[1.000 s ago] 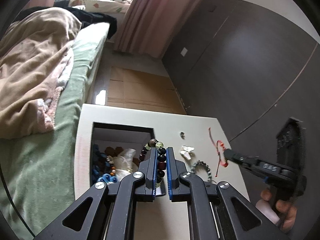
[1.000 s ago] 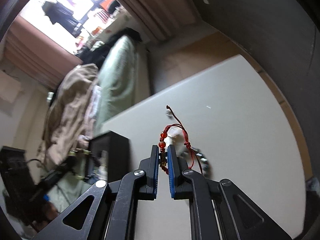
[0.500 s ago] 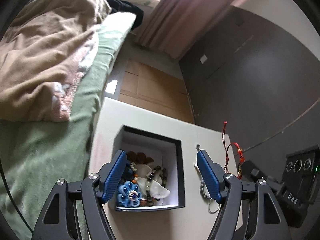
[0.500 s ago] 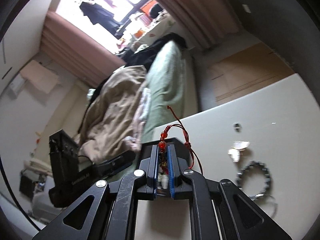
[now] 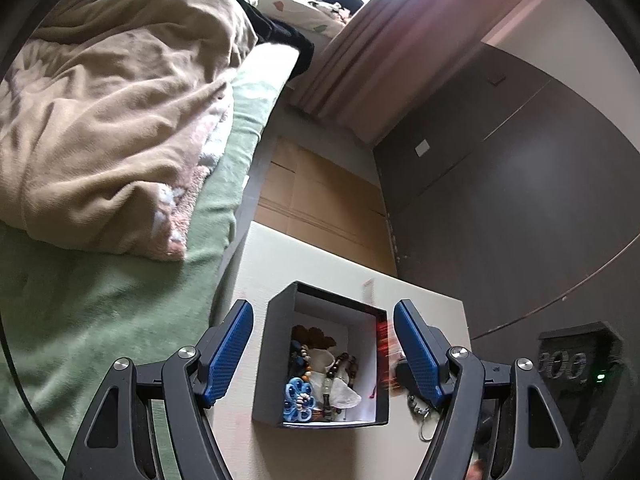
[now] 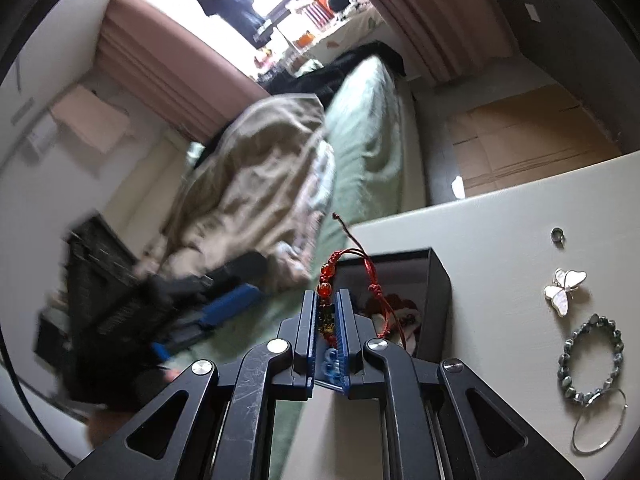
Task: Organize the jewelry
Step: 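Lower the red string bracelet into the box and open the right gripper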
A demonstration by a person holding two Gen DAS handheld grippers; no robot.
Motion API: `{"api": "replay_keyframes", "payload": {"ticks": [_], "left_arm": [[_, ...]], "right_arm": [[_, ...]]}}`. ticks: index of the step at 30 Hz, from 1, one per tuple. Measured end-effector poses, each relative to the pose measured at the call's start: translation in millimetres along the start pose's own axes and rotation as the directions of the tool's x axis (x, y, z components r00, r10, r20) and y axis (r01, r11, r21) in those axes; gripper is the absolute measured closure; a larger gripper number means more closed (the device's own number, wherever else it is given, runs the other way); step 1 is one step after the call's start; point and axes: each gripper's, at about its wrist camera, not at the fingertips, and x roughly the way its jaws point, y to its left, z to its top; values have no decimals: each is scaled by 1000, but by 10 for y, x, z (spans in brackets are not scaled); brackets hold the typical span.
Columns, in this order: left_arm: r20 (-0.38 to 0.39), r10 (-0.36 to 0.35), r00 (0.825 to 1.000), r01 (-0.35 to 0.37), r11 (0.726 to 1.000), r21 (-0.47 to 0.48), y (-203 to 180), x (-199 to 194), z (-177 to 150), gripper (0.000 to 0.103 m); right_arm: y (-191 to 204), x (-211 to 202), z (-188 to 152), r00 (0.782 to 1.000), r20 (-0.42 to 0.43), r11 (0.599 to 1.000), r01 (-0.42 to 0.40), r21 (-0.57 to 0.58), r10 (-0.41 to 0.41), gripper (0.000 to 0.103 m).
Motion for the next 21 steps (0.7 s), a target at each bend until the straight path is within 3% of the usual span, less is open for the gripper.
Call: {"api": "replay_keyframes", "payload": {"ticks": [1,2,3,5,9,21], "left_arm": [[0,0,1000,0,1000,3,1,-10,-2,30],[0,0,1000,0,1000,6,0,-18,-6,30],[0,0,1000,0,1000,9,0,-26,-11,30],[1,1,1000,-1,1000,13,-7,-40,-25,30],[4,2,1000,-2,1000,22,-36,-56,-58,30],[-20,5,1000,-2,989,148,-448,12,-386,30]], "right_arm": [[-1,49,-7,1000,-23,1000,2,4,-2,75],[-11,80,-21,999,-37,1000,11,8,-11,57],[-18,72,-32,999,-34,1000,23,8,-23,48],[-38,3,-44,999,-17,1000,29,9,-29,44],[-140,-201,-55,1000,7,999,26,47,-27,42],[-590,-926,-158,976,97,973,181,146,-196,42]]}}
